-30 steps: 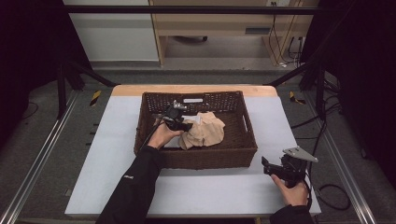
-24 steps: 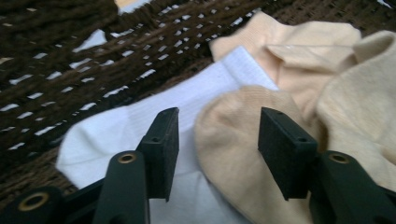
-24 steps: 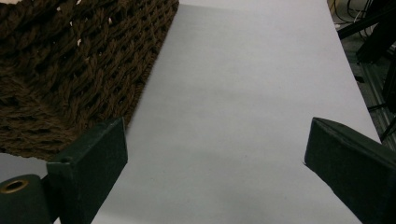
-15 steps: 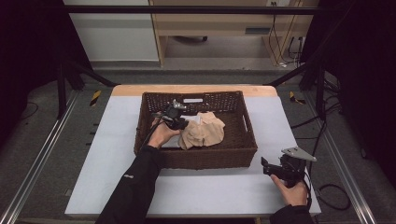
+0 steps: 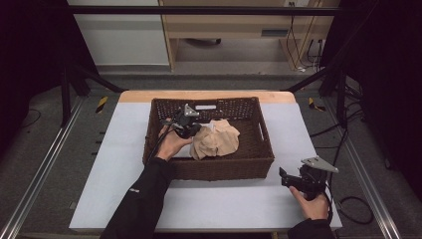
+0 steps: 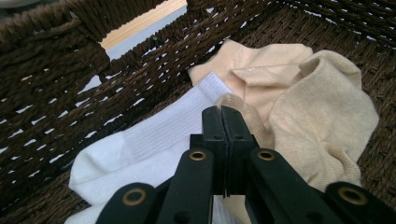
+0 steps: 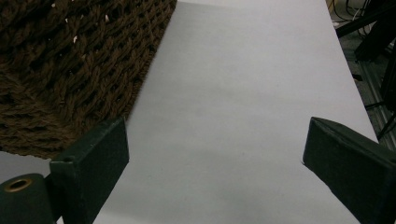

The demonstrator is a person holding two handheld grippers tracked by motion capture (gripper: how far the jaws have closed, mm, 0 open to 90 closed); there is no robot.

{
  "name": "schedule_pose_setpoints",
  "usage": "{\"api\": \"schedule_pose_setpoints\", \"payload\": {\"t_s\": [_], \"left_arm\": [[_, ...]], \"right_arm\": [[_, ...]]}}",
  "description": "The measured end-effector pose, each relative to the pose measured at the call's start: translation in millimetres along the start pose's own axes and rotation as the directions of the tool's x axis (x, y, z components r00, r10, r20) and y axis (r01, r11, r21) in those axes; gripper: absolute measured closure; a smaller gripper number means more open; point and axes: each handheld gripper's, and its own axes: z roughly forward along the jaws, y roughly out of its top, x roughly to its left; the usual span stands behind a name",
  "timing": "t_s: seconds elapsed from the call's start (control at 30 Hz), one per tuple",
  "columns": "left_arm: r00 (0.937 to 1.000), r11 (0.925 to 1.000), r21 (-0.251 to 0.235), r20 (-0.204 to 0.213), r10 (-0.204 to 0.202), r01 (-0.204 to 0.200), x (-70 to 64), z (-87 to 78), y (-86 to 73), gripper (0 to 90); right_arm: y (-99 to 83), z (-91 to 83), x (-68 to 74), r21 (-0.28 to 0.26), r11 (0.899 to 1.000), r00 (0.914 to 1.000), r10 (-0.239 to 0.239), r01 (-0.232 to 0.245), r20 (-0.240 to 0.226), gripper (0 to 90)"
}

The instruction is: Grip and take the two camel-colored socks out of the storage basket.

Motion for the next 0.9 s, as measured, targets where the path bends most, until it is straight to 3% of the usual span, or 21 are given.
{"api": "schedule_pose_setpoints", "payload": {"t_s": [0.17, 0.23, 0.37, 0.43, 0.5, 0.6, 0.67, 0.83, 0.9], "left_arm": [[0.9998, 0.9991, 0.042, 0.021, 0.006, -0.006, 0.6, 9.2, -2.3, 85.7], [0.9992, 0.9987, 0.046, 0.034, 0.019, -0.02, 1.1, 13.8, -3.8, 76.6], [0.9992, 0.9984, 0.044, 0.021, 0.034, -0.035, 2.3, 21.3, -6.6, 61.8], [0.9987, 0.9968, 0.063, 0.005, 0.05, -0.05, 2.7, 23.7, -8.3, 60.0], [0.999, 0.9944, 0.095, 0.0, 0.045, -0.045, 2.9, 24.6, -8.9, 65.3], [0.9989, 0.9909, 0.128, -0.018, 0.043, -0.04, 1.8, 22.4, -7.1, 81.6], [0.9989, 0.9912, 0.127, -0.024, 0.04, -0.037, 1.3, 19.9, -6.0, 84.2], [0.9987, 0.9962, 0.077, -0.028, 0.042, -0.04, -1.9, 6.8, -2.8, 87.6], [0.9992, 0.9994, 0.023, -0.027, 0.028, -0.028, -3.8, -4.8, 0.8, 87.7]], "right_arm": [[-0.2, 0.9, 1.0, 0.003, 1.0, 1.0, -0.003, 0.003, -0.002, 7.2], [0.1, 1.4, 1.6, 0.004, 1.0, 1.0, -0.007, 0.007, -0.003, 7.1], [0.4, 2.5, 1.5, 0.007, 1.0, 0.9999, -0.011, 0.011, -0.004, 7.1], [0.5, 2.8, 1.2, 0.009, 1.0, 0.9999, -0.011, 0.011, -0.001, 7.1], [0.5, 2.7, 1.1, 0.008, 1.0, 1.0, -0.01, 0.01, -0.001, 7.1], [0.6, 2.0, 1.3, 0.01, 1.0, 1.0, -0.004, 0.004, -0.002, 7.1], [0.7, 1.8, 1.3, 0.008, 1.0, 1.0, -0.003, 0.003, -0.002, 7.1], [0.6, 0.5, 0.8, 0.003, 1.0, 1.0, -0.001, 0.001, 0.0, 7.1], [0.1, -0.3, 0.3, 0.003, 1.0, 1.0, 0.003, -0.003, 0.002, 7.1]]}}
